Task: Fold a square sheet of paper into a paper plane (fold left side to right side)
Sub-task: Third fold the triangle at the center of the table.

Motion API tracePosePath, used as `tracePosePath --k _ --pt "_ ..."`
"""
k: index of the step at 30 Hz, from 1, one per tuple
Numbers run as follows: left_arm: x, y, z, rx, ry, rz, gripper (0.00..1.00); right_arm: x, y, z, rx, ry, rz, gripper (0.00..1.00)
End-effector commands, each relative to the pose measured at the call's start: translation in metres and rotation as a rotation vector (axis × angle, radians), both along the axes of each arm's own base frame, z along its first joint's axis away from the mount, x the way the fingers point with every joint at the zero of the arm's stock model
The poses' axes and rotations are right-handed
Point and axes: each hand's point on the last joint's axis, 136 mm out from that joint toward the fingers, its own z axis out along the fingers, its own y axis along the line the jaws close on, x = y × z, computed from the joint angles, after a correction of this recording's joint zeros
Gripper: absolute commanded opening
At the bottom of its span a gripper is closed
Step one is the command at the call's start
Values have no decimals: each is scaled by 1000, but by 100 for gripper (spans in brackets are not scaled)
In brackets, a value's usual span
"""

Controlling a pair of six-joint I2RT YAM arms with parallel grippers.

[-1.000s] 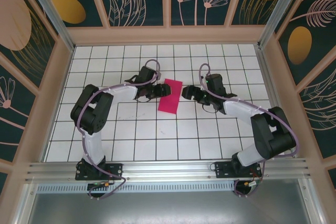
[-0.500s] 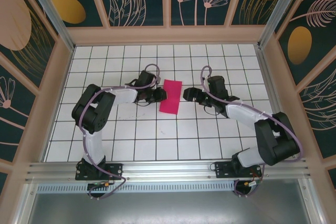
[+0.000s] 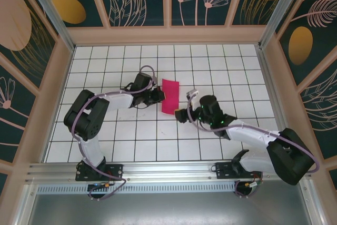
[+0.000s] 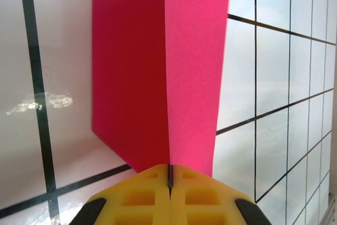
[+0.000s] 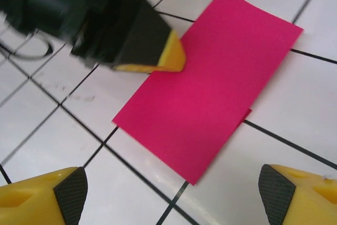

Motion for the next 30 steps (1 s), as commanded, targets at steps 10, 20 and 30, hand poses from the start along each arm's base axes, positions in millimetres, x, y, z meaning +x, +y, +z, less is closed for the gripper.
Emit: tracePosePath --k 10,20,30 --pt "-11 -13 12 -112 35 -3 2 -6 38 -11 -404 -564 140 88" --pt "-15 -15 11 -104 41 -25 2 19 70 -31 -542 -626 149 76" --pt "-14 -13 8 -87 42 -15 2 19 76 -34 -520 -595 147 44"
